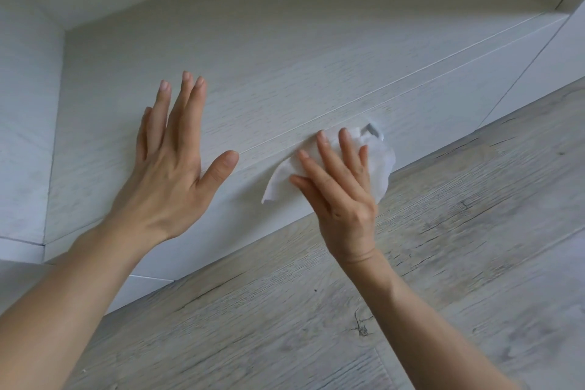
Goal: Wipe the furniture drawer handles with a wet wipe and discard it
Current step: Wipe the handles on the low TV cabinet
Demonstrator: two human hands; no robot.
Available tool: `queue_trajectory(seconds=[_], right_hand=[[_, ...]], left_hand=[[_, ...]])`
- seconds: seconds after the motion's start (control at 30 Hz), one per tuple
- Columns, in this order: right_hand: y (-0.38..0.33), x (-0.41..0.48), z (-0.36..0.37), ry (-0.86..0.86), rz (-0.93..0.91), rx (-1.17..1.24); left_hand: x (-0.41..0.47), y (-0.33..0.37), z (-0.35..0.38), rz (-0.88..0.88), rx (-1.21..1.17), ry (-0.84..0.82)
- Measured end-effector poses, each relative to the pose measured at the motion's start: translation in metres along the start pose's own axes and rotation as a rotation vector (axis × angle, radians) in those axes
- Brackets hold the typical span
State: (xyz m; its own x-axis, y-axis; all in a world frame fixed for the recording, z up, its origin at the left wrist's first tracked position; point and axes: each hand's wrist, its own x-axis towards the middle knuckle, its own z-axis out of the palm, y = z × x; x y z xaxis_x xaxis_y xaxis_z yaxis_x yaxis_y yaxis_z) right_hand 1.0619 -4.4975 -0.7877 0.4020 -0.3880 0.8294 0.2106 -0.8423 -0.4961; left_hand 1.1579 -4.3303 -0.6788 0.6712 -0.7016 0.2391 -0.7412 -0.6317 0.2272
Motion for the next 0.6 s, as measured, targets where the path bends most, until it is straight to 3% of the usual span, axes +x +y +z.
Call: queue_trajectory(seconds=[0.6], right_hand=[[-0.005,-0.003,-0.002,-0.042,-0.051,-0.044]], left_hand=[[0.002,0.0,0.001,-0.018,0.015,0.006]])
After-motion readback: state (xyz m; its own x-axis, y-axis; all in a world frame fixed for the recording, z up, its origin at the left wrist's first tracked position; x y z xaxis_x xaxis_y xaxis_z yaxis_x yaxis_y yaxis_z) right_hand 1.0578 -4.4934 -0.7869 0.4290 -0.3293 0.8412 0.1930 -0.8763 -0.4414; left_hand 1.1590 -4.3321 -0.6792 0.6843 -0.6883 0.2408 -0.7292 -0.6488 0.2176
